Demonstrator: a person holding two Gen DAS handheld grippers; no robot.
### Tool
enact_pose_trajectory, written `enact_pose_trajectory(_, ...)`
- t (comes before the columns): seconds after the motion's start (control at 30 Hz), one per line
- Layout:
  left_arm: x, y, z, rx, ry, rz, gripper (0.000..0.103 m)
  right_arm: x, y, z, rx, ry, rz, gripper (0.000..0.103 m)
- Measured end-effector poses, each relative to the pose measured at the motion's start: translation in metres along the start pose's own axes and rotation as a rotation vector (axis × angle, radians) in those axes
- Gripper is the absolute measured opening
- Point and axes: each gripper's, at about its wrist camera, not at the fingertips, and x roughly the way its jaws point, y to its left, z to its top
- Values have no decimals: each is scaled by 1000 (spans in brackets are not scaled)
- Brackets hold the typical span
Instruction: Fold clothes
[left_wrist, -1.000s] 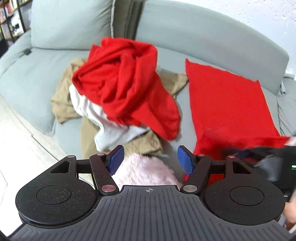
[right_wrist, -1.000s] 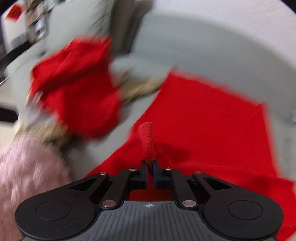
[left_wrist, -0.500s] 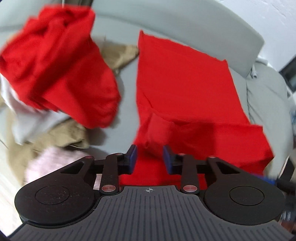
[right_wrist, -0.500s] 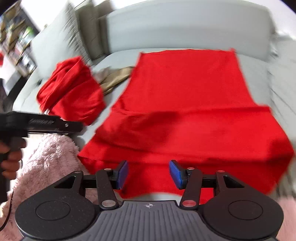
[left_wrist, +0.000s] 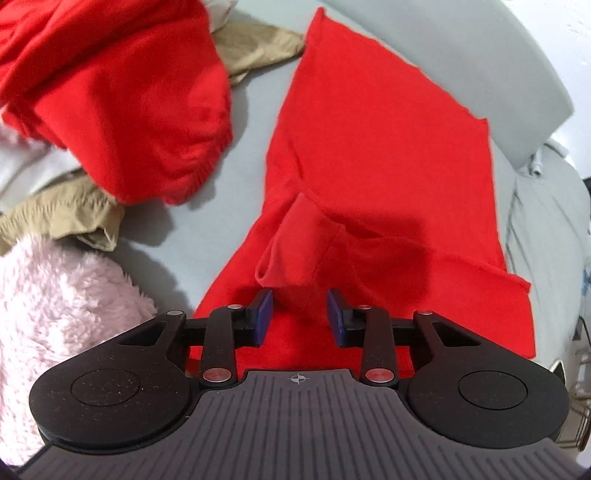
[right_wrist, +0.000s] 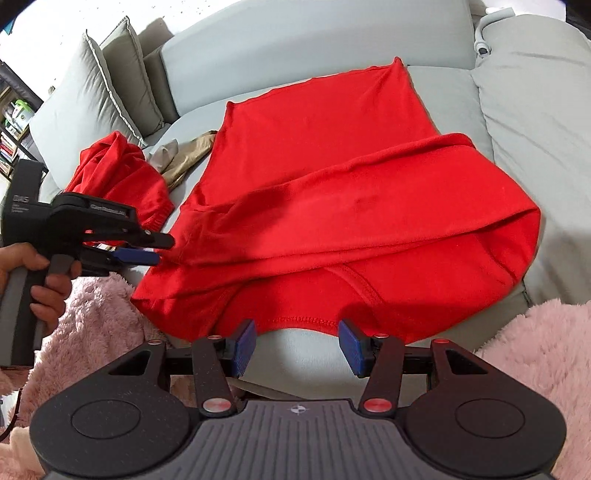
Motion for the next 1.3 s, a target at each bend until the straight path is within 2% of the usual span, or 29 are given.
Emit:
enact_pose_trajectory(0.2,8,-1,-1,3,-30,41,36,-2,-1,-3,8,2,-9,51)
enact_pose_trajectory(0.37,10,-2,-1,3,-73,24,31,-3,-1,-4,7,0,-15,51)
enact_pose_trajectory(0.43,10,-5,-1,23,-91,31,23,-2,-1,-4,8,1,-16,51)
enact_pose_trajectory(0.5,11,-7,-2,45,-103,56,8,-2,-1,-4,5,4,-18,51)
enact_pose_trajectory(0.57,10,-7,-3,59,-116,60,4,-2,0,-4,2,4,-19,51)
enact_pose_trajectory(0.63,5,-12,-7,97,-155,56,3,-1,1,-4,-2,4,-20,51)
enact_pose_trajectory(0.87,-32,-42,-20,324,-314,23,2,0,2,-5,0,7,-22,51)
enact_pose_trajectory(0.97,-53,-40,-26,356,-368,34,2,-1,2,-5,-2,3,-23,51)
enact_pose_trajectory(1.07,-61,-28,-25,329,-375,80,2,-1,2,-5,2,3,-23,52)
enact_pose_trajectory(1.17,-54,-12,-20,268,-313,106,2,2,3,-4,-1,10,-18,52)
enact_pose_trajectory(1.3,-38,-5,-22,245,-266,165,3,3,5,-3,-7,12,-17,52)
